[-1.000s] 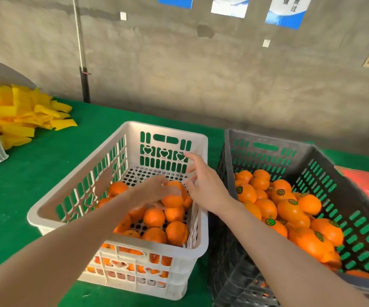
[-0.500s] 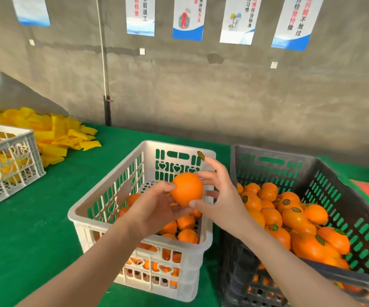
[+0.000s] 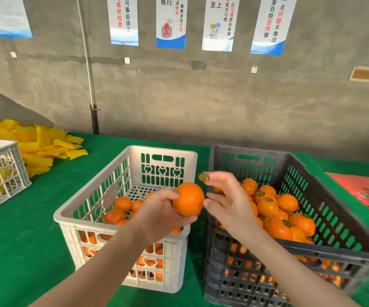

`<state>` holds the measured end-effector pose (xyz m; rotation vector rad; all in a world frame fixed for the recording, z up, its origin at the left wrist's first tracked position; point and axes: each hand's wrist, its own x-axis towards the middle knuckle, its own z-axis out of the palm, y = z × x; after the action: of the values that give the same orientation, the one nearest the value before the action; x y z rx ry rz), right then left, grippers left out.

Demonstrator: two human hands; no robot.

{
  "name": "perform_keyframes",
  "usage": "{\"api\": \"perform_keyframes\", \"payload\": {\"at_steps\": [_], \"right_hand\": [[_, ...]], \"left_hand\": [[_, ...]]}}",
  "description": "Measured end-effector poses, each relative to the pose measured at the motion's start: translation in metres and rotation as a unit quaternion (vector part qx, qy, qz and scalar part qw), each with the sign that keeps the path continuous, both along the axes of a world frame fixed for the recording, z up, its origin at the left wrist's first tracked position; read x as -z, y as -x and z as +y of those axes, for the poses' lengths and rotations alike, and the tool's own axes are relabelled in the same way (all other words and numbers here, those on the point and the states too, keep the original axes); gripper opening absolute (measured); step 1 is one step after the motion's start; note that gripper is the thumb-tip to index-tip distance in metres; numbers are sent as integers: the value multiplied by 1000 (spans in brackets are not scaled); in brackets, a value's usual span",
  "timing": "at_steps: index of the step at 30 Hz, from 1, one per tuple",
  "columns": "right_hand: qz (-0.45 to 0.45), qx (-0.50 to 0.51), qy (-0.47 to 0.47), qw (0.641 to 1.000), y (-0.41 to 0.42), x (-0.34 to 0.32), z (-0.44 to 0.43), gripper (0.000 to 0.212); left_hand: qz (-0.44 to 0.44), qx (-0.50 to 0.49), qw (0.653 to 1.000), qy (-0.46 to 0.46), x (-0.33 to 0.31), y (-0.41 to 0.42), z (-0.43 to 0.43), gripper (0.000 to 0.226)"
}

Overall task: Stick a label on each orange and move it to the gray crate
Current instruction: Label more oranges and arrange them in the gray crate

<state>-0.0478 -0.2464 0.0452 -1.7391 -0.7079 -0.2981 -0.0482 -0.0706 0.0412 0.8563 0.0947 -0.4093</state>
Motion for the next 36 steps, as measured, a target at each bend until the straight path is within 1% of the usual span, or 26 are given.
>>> {"api": "perform_keyframes", "payload": {"at_steps": [2,3,4,7,10,13,19,22,23,24,26,28,30,31,32,33,34,35,36], "right_hand": [[71,10,-42,997,3,1,-2,16],[92,19,-38,995,4,3,-3,8],[97,28,-24,995,4,5,-3,5],[68,43,20,997,5,8,-3,11],[47,49,38,997,5,7,-4,10],[18,60,54,997,5,7,-4,10],[-85,109,102,985,4,9,-1,12],[-123,133,119,976,3,15,2,11],[-114,138,118,977,2,17,2,13],[-90,141,112,980,2,18,2,20],[-27,130,97,986,0,20,-1,41],[2,95,106,990,-1,23,-3,58],[0,54,131,990,-2,27,-5,72],[-7,49,140,989,-4,26,-7,74],[-15,55,141,988,-7,24,-10,74],[-19,71,133,988,-12,20,-14,76],[-18,90,116,989,-18,15,-20,77],[-12,113,93,989,-27,8,-27,76],[-1,142,68,988,-39,2,-34,75]], "left_hand": [[-7,-8,999,31,1,4,-6,56],[-14,-9,999,33,1,6,-10,56],[-22,-11,999,27,0,8,-13,54],[-33,-29,999,12,-1,13,-23,55],[-54,-24,998,16,0,15,-26,60],[-71,-13,997,17,0,18,-27,57],[-72,-26,997,26,7,14,-26,64],[-87,-10,995,38,9,13,-26,58],[-93,-6,995,41,10,13,-26,56],[-93,-8,995,40,12,13,-26,54],[-80,-22,996,37,16,10,-26,52],[-82,-17,996,28,17,8,-28,51],[-101,-6,995,2,16,5,-34,50],[-99,-9,995,-19,15,3,-40,49],[-97,-16,993,-70,17,-2,-46,49],[-112,-46,979,-163,17,-7,-54,50],[-139,-77,957,-244,17,-13,-63,48],[-178,-101,930,-305,17,-19,-72,43],[-223,-121,896,-365,18,-22,-82,36]]}}
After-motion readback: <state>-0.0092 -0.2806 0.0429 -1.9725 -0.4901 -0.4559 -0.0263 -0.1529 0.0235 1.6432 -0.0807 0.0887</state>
